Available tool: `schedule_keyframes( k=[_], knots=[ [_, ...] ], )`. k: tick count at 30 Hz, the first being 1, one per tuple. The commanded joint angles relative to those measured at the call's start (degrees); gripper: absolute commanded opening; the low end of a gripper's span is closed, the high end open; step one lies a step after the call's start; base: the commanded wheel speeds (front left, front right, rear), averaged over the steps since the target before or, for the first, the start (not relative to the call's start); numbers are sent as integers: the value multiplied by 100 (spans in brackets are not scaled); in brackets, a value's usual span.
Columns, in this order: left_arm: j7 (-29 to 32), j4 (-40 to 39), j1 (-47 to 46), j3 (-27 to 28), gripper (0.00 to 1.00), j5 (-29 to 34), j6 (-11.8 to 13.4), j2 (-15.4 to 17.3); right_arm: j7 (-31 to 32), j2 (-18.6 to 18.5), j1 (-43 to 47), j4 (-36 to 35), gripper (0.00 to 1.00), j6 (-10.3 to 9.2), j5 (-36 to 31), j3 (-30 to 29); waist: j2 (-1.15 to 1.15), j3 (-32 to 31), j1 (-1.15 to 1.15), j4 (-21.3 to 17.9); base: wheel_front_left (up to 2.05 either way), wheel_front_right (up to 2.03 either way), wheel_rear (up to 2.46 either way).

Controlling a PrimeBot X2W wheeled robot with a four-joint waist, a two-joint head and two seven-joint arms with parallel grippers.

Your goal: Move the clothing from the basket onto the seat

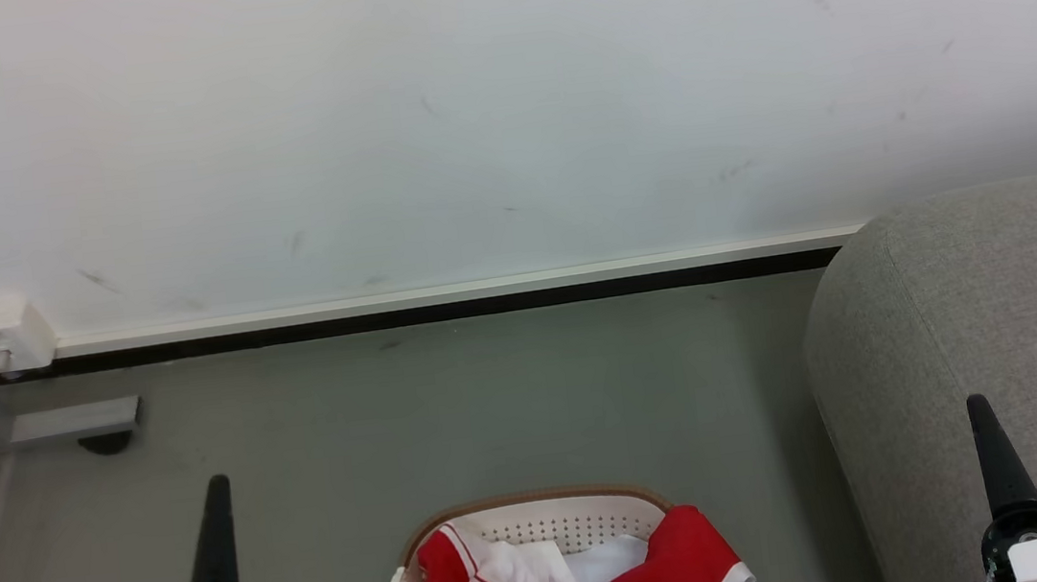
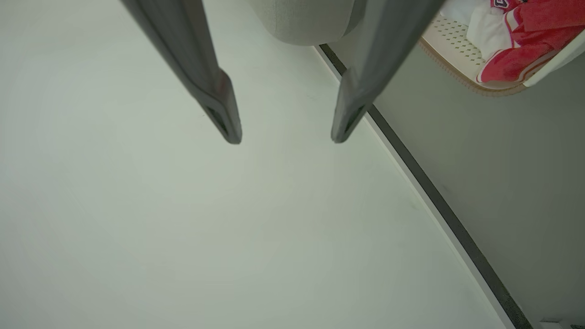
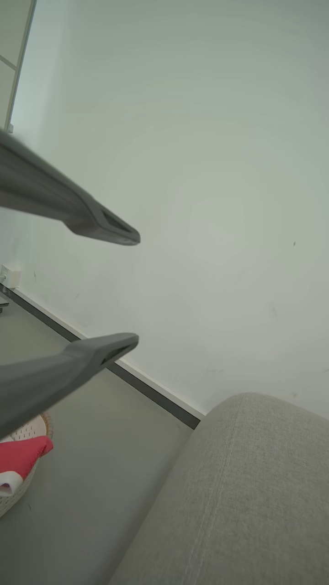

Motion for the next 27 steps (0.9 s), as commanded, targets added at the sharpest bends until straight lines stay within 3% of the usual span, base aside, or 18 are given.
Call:
schedule_keyframes(
  k=[1, 14, 27],
  knots=[
    [-68, -146, -62, 68, 100, 330, -24, 48, -72, -58, -130, -143, 100, -3, -317, 32, 0, 3, 0, -3, 0, 0, 0],
    [-314, -309, -12, 42, 100, 1799, -22, 56, -320, -64, -126, -314, 100, -4, -1763, 169, 0, 11, 0, -11, 0, 0, 0],
    [-558, -339, 44, -129, 100, 3341, 194, 65, -555, -71, -139, -252, 100, -5, -3611, 284, 0, 7, 0, -19, 0, 0, 0]
  ],
)
